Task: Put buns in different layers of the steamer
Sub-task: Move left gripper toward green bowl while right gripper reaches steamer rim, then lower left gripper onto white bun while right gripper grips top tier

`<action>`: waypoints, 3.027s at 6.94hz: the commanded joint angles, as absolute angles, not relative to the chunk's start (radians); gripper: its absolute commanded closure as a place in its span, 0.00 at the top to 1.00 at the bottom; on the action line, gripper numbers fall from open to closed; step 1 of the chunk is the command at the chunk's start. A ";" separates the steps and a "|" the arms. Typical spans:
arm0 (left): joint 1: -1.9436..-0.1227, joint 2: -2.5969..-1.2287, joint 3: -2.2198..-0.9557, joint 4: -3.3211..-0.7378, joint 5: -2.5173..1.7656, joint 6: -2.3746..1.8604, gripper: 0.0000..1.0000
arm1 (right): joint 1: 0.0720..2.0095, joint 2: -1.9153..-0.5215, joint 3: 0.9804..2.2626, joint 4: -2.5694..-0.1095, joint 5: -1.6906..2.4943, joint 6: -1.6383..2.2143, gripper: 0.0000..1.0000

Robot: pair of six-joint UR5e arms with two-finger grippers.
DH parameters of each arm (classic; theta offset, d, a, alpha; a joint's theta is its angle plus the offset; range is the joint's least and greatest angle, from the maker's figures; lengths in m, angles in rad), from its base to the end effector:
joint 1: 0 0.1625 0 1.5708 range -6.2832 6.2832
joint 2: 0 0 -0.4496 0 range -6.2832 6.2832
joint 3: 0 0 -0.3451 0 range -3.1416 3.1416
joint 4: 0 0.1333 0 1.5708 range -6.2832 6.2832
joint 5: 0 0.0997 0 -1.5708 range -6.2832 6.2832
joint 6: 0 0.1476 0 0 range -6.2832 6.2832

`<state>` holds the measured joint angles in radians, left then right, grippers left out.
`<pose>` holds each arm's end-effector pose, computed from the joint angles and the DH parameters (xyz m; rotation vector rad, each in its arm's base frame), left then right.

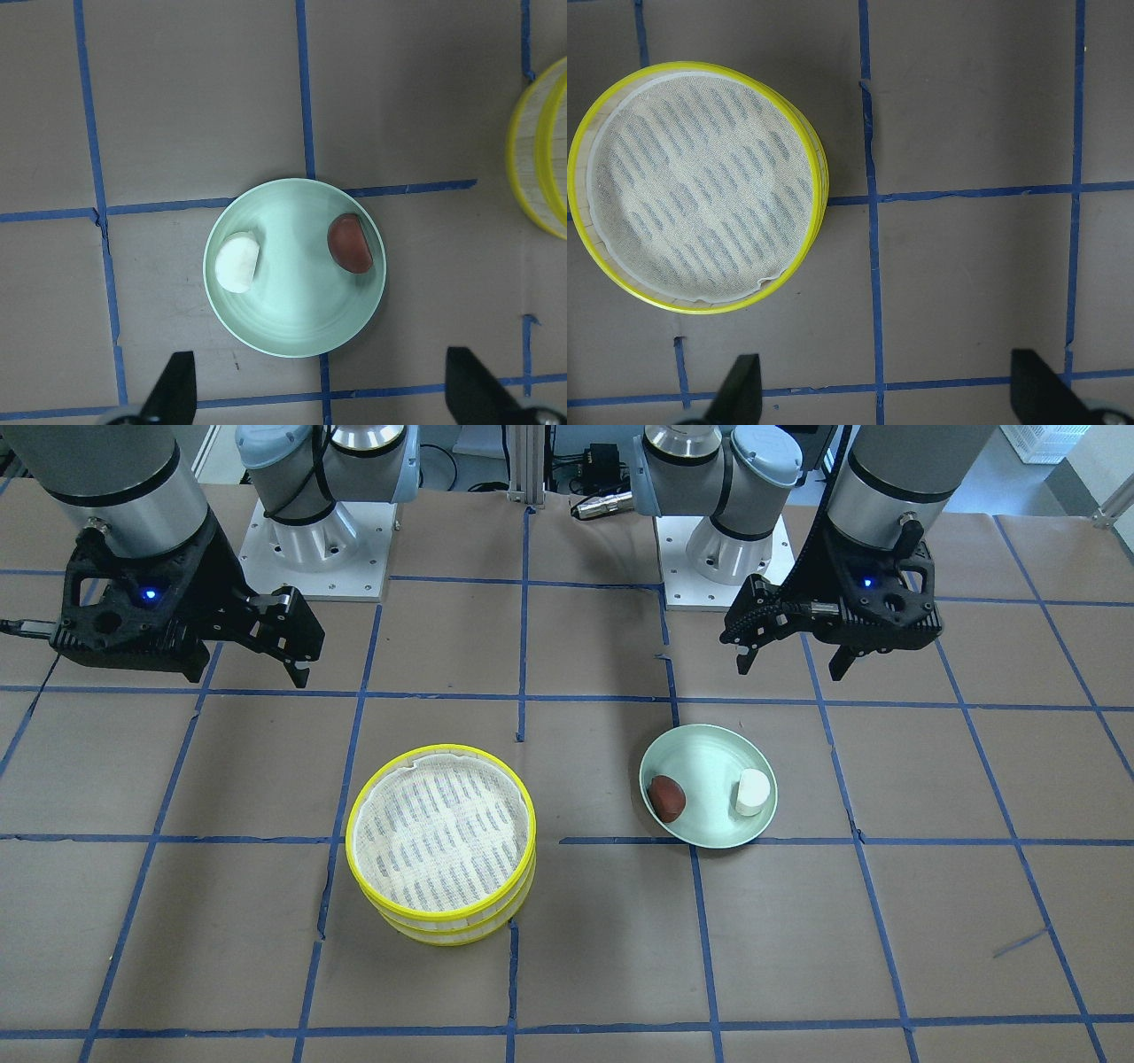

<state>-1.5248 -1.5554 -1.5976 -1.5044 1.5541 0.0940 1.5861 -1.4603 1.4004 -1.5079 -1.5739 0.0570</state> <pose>-0.1151 -0.4516 0.4662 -0.0758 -3.1266 0.0876 0.1404 -0.4912 0.4821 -0.0654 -3.1377 -0.0045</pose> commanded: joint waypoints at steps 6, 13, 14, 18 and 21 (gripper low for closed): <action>-1.522 -1.566 -1.624 -1.500 1.557 0.127 1.00 | 1.586 -1.343 1.413 -1.615 -1.555 0.058 1.00; -1.499 -1.801 -1.793 -1.206 1.651 0.156 1.00 | 1.594 -1.227 1.674 -1.993 -1.543 0.107 0.97; -1.497 -1.810 -1.836 -1.178 1.679 0.164 1.00 | 1.595 -1.218 1.675 -1.988 -1.511 0.109 0.94; -1.496 -1.870 -1.942 -1.017 1.680 0.192 1.00 | 1.597 -1.198 1.680 -1.991 -1.506 0.146 0.55; -1.496 -1.871 -1.968 -1.017 1.681 0.192 0.94 | 1.600 -1.201 1.680 -1.967 -1.505 0.149 0.18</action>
